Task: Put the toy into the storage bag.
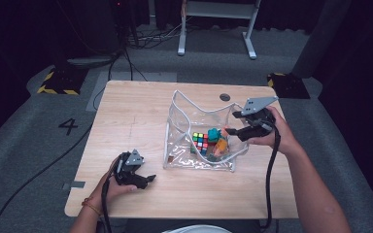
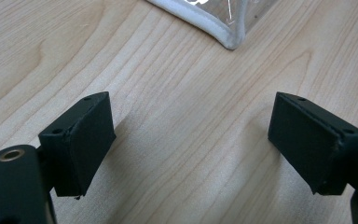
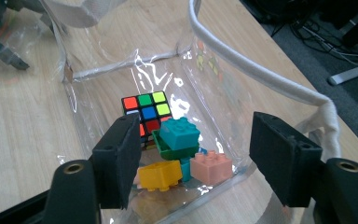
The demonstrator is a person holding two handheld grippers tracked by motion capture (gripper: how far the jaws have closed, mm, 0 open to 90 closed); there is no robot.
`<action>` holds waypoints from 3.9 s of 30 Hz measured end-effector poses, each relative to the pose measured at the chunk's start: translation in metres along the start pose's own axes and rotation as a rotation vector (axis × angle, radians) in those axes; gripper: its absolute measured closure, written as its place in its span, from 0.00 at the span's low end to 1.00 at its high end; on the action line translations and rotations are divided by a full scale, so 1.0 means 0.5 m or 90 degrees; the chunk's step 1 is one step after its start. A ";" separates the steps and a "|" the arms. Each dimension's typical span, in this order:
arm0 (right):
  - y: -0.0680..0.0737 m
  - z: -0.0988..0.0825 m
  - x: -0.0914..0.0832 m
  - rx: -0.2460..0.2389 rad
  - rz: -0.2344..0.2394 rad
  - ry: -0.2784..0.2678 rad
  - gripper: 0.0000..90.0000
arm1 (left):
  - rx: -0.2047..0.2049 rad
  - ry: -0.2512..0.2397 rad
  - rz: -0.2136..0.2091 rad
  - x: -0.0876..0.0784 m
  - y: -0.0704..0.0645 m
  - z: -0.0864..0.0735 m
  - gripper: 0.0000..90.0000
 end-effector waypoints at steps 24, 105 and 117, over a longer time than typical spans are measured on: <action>0.030 -0.050 -0.104 0.031 -0.091 -0.097 0.25 | 0.000 0.000 0.000 0.000 0.000 0.000 0.16; 0.099 -0.467 0.027 0.271 -0.091 -0.013 0.16 | -0.001 0.000 0.001 0.000 0.000 0.000 0.16; 0.098 -0.468 0.026 0.267 -0.089 -0.012 0.16 | -0.001 0.000 0.001 0.000 0.000 0.000 0.16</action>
Point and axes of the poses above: each handheld gripper's, and its own axes: x roughly forward along the jaws, z roughly out of its top, y roughly to its left, the point moved 3 cm from there along x, roughly forward along the jaws, and after that the axes turned 6 degrees about z, right-handed, at the moved point
